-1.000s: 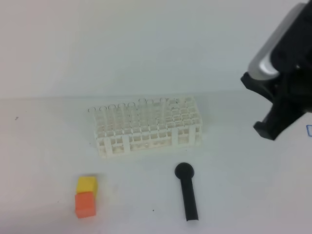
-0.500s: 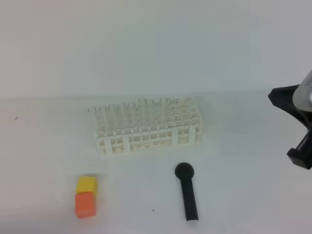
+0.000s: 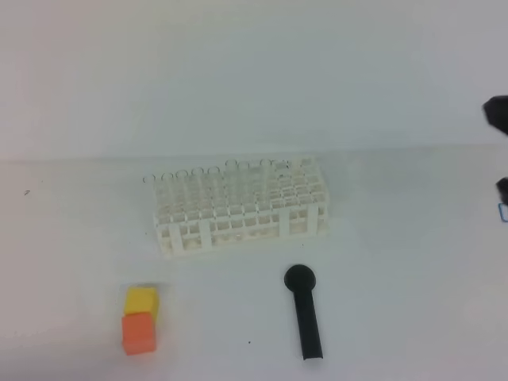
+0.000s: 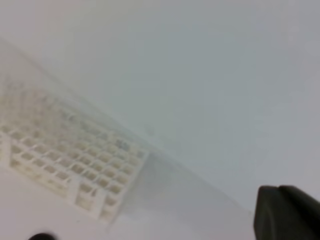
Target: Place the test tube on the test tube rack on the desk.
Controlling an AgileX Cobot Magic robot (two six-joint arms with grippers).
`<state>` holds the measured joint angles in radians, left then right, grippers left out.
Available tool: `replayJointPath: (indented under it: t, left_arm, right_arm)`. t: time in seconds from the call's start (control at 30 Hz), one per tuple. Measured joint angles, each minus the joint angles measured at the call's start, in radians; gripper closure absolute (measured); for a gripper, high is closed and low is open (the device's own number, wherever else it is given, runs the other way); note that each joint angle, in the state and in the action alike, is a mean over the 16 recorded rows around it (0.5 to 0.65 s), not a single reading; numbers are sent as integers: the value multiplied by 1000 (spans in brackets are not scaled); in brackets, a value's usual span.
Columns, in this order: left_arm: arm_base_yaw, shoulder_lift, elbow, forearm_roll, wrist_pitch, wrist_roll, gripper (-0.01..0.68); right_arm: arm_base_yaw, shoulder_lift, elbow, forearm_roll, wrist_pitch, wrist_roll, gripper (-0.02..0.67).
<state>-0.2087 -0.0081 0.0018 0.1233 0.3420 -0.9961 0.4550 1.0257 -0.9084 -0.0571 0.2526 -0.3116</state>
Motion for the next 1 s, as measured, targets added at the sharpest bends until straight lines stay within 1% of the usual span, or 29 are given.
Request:
replayJointPath:
  t: [0.13, 0.27, 0.4, 0.5, 0.63, 0.8, 0.9, 1.0]
  left_arm:
    - [0, 0, 0, 0, 0, 1, 674]
    - [0, 0, 0, 1, 0, 3, 674]
    - [0, 0, 0, 1, 0, 4, 674]
    - [0, 0, 0, 1, 0, 5, 674]
    - [0, 0, 0, 1, 0, 4, 674]
    - [0, 0, 0, 1, 0, 3, 674]
    - [0, 0, 0, 1, 0, 2, 674]
    - [0, 0, 0, 1, 0, 1, 674]
  right_arm:
    - [-102, -61, 10, 5, -11, 23, 650]
    - [-212, -154, 54, 12, -15, 38, 650]
    - [-306, -263, 155, 21, -32, 52, 650]
    - [-358, -347, 273, 34, -72, 63, 650]
    - [-401, -458, 473, 70, -157, 75, 650]
    - [-420, -598, 715, 135, -257, 78, 650]
    - [-422, -686, 820, 172, -286, 68, 650]
    - [-422, -779, 890, 203, -272, 48, 650]
